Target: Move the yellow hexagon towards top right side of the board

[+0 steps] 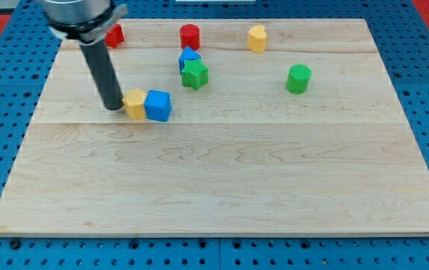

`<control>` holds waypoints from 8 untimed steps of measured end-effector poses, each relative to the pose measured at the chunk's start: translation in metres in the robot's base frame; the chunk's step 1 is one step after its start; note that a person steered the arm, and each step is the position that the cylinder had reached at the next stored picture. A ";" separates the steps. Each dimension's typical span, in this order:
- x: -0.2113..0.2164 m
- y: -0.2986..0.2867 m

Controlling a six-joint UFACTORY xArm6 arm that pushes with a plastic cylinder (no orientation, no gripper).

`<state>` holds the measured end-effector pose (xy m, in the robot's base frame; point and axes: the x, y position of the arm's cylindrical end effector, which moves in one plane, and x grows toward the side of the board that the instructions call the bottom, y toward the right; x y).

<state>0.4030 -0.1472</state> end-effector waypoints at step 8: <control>-0.051 0.152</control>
<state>0.3524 0.0047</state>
